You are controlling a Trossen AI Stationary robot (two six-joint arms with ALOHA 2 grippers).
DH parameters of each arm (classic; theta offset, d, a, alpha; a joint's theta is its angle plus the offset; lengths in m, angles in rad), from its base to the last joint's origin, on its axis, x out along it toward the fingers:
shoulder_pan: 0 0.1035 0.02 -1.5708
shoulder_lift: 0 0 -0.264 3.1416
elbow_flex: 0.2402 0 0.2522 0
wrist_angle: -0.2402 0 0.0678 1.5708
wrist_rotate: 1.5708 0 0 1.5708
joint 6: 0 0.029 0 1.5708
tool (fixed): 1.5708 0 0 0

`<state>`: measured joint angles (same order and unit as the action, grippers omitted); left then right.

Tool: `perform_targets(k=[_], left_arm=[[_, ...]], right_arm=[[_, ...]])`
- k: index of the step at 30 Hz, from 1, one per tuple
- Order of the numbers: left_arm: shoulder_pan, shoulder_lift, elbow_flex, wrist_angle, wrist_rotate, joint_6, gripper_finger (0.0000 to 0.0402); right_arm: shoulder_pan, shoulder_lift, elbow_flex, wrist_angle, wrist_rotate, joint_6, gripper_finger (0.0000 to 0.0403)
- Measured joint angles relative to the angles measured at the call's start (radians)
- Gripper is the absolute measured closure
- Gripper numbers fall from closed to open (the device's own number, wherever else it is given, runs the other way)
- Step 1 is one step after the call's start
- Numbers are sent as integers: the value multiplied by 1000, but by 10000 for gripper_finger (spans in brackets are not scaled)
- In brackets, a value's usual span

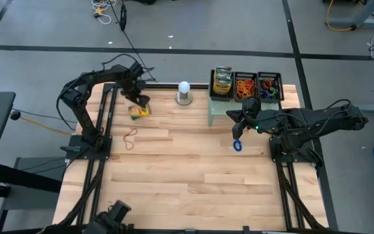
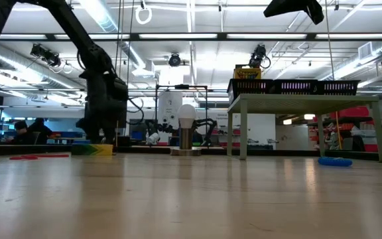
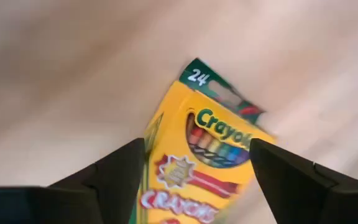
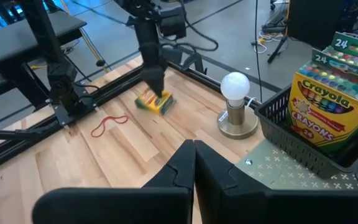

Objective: Pick & Place Office Desk Supplies
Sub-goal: Put the crayon box into the left basket on the shelf

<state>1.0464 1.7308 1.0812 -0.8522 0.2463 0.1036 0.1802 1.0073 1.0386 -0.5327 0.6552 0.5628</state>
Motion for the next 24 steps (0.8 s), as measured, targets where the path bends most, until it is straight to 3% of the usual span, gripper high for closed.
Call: perform_targets(k=[3,7,14,21,24], left_arm=[[-58,-7,2,-80,38,-39,118],[-152,-7,1,-125,17,-89,136],[-261,-50,1,-157,-180,11,151],[-267,-87,-9,-256,-369,97,163],[-230,-87,-42,-231,-394,105,187]], right_arm=[[0,0,0,1,0,-3,396],[0,0,0,1,1,-22,396],[0,0,0,1,1,-38,396],[0,0,0,2,1,-52,396],[0,0,0,4,1,-56,396]])
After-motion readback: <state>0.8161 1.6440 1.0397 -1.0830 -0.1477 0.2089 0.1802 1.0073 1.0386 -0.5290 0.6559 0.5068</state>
